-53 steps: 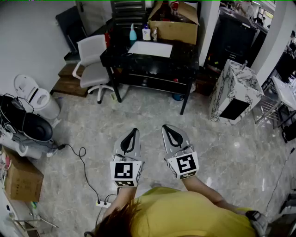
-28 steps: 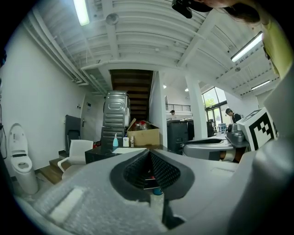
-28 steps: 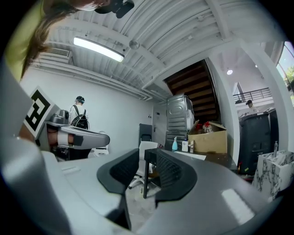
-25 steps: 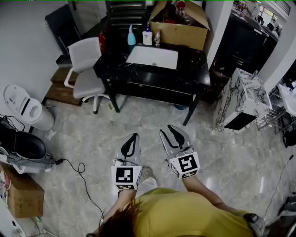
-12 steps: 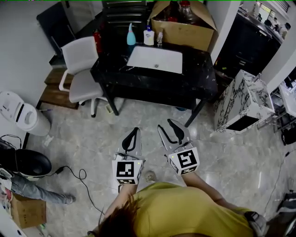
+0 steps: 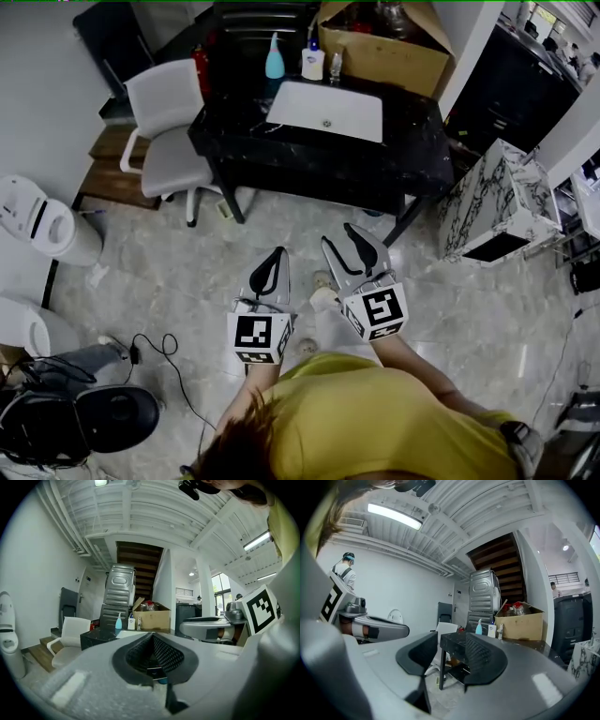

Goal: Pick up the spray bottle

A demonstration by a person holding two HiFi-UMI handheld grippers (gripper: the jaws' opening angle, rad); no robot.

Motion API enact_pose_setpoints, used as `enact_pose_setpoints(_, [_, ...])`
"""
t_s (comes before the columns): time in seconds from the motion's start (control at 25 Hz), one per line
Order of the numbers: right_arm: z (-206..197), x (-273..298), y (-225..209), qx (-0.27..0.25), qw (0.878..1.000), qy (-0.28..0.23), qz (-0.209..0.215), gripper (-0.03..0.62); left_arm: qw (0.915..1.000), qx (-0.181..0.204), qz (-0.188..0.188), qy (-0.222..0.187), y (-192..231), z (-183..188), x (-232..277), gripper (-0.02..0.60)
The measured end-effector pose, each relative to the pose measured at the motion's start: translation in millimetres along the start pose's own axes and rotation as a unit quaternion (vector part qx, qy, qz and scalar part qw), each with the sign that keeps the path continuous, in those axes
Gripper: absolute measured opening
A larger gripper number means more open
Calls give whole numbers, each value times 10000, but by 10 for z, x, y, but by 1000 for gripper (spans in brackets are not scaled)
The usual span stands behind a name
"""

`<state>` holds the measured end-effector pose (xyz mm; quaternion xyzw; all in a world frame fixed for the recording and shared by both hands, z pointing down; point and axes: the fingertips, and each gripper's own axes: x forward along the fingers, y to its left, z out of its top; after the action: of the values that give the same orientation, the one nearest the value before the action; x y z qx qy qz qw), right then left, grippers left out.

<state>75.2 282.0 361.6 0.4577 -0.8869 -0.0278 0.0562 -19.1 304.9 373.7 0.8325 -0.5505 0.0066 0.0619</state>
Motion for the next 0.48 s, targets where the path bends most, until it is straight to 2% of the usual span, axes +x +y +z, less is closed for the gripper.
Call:
enact_pose_setpoints(0.2, [46,226,-49,-55,9997,-241,40,173,9999,45,-13,-128,121,14,104,2])
enact_pose_setpoints(0.48, [63,704,-330,-64,9974,-713,48,173,9987,330,-55,-375,350,46,481,2])
